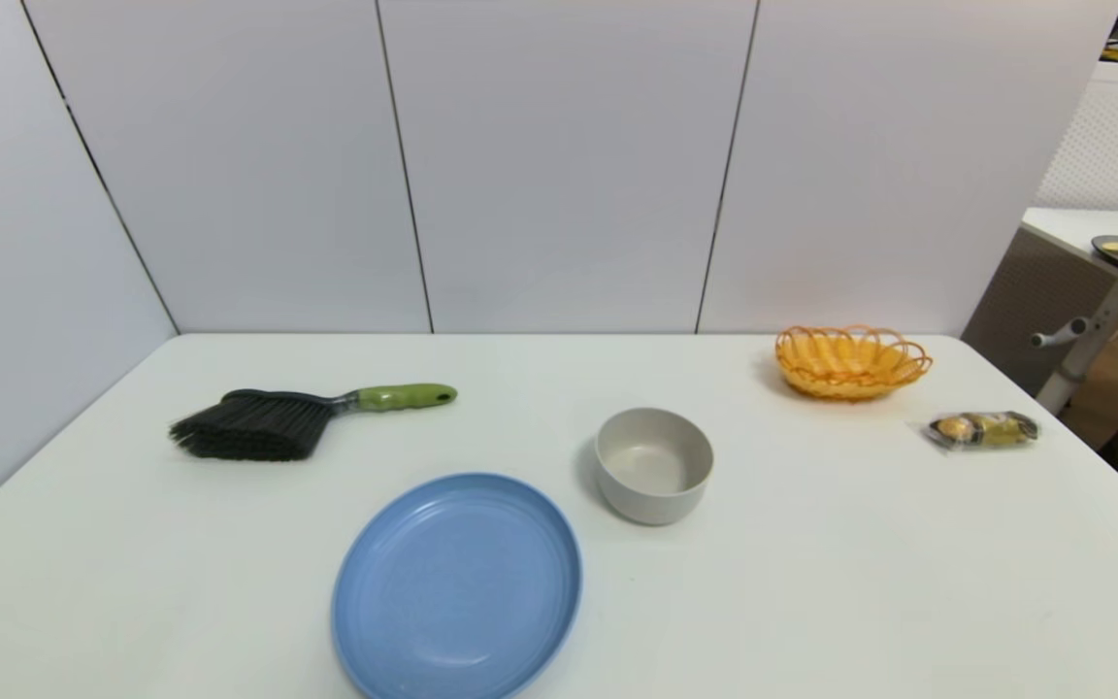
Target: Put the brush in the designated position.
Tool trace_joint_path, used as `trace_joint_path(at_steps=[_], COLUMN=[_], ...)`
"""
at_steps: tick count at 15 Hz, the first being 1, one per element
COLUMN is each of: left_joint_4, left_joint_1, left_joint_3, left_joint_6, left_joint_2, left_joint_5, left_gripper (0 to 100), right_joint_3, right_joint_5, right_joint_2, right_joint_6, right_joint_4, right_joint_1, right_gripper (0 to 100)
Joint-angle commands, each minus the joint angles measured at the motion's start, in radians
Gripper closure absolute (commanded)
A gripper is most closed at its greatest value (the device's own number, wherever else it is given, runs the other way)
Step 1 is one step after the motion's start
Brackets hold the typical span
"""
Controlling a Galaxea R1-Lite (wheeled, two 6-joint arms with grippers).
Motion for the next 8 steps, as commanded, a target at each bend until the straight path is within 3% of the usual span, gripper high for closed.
trace_joint_path(at_steps=[1,8], left_joint_4=[0.0,-0.002], left_joint_1=[0.0,0.0], left_joint_3=[0.0,0.0], left_joint_6=[0.001,-0.002], left_joint_2=[0.0,0.0], left_joint_5=[-0.001,0.003], left_gripper=[0,0], right_joint_3=[0.002,0.002], right_joint_5=[0.0,0.0], right_joint_2=[0.002,0.002], right_joint_6=[-0.001,-0.001], right_joint_4=[0.0,0.0], right_joint_1=[0.0,0.0], right_gripper=[0,0])
